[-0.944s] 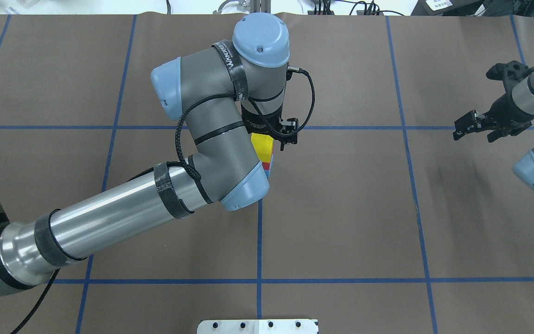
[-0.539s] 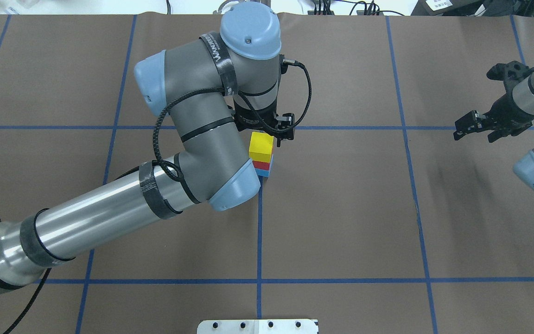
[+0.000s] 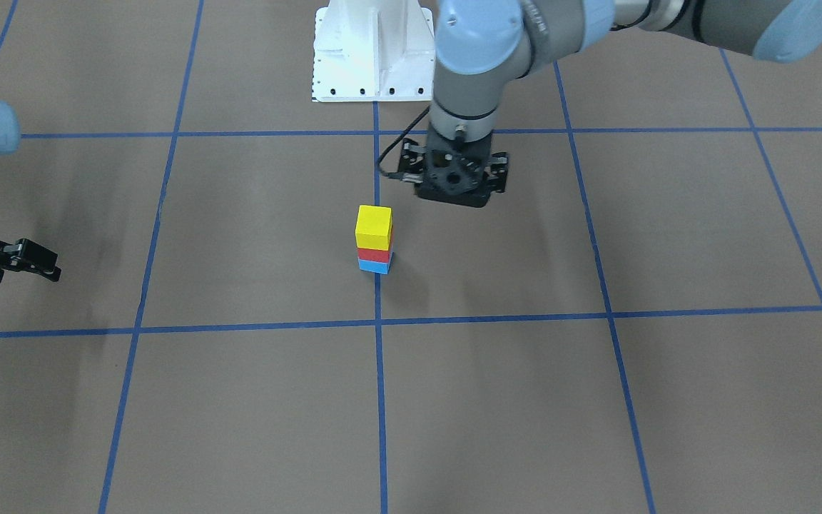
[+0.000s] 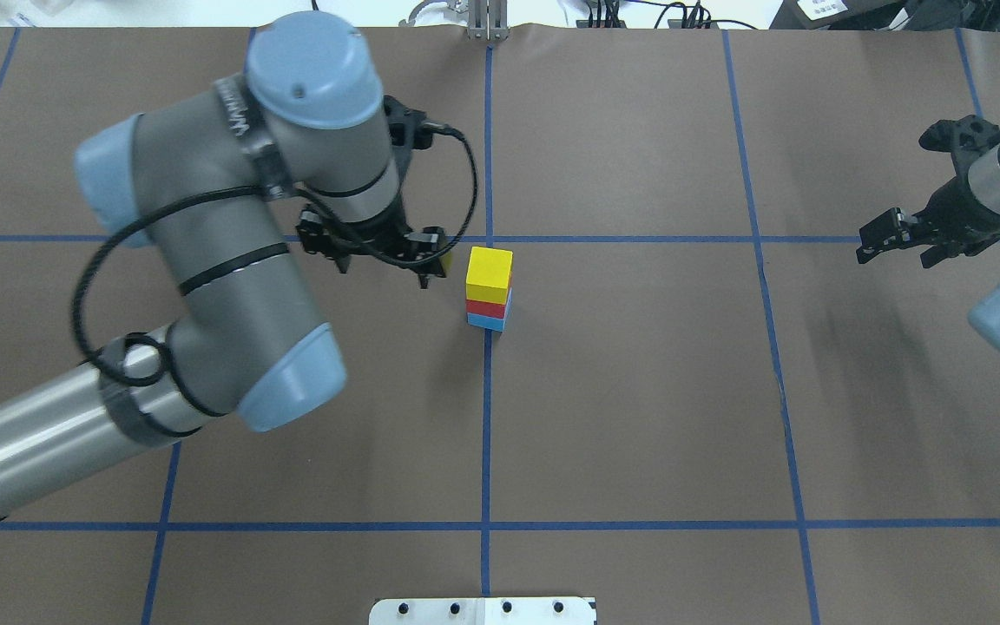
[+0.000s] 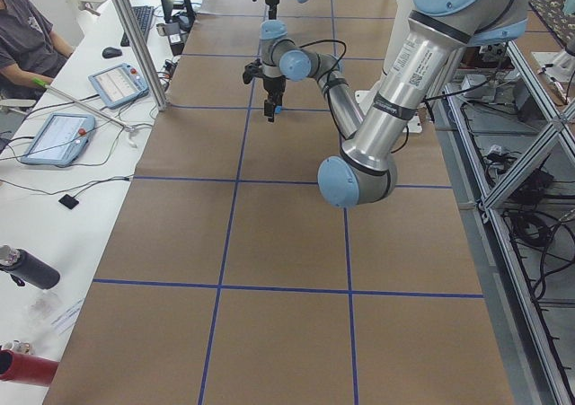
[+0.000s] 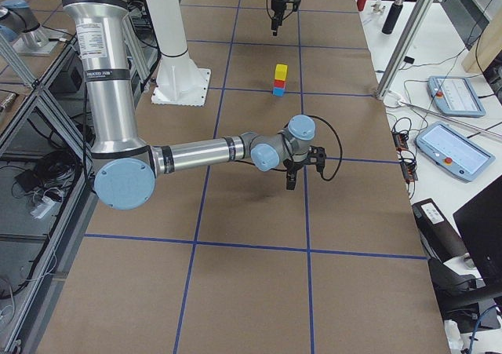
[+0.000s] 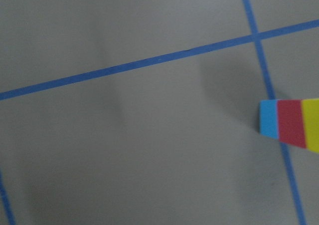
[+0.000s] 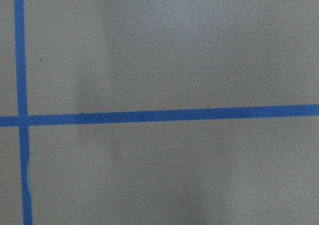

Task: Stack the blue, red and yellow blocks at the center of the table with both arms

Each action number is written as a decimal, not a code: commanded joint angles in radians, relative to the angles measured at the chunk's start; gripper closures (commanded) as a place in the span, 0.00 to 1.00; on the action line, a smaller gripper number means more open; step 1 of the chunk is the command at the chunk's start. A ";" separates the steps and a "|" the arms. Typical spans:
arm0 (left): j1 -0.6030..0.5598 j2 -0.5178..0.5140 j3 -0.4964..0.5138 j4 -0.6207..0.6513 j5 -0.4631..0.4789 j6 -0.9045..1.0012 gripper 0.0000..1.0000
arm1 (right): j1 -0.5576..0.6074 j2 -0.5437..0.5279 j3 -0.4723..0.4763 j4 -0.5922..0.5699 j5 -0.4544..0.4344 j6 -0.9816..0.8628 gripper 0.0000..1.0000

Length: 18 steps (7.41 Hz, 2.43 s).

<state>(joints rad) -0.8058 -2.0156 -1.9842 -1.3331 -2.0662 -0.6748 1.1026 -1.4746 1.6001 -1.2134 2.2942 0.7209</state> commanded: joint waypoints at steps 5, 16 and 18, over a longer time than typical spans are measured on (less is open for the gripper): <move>-0.471 0.483 0.194 -0.338 -0.213 0.524 0.00 | 0.187 -0.104 0.058 -0.001 0.096 -0.150 0.00; -0.702 0.619 0.225 -0.313 -0.299 0.672 0.00 | 0.284 -0.175 0.090 -0.107 0.086 -0.422 0.00; -0.699 0.621 0.200 -0.310 -0.302 0.667 0.00 | 0.287 -0.205 0.128 -0.104 0.013 -0.425 0.00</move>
<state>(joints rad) -1.5066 -1.3979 -1.7686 -1.6443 -2.3685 -0.0045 1.3853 -1.6551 1.6952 -1.3208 2.3492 0.2989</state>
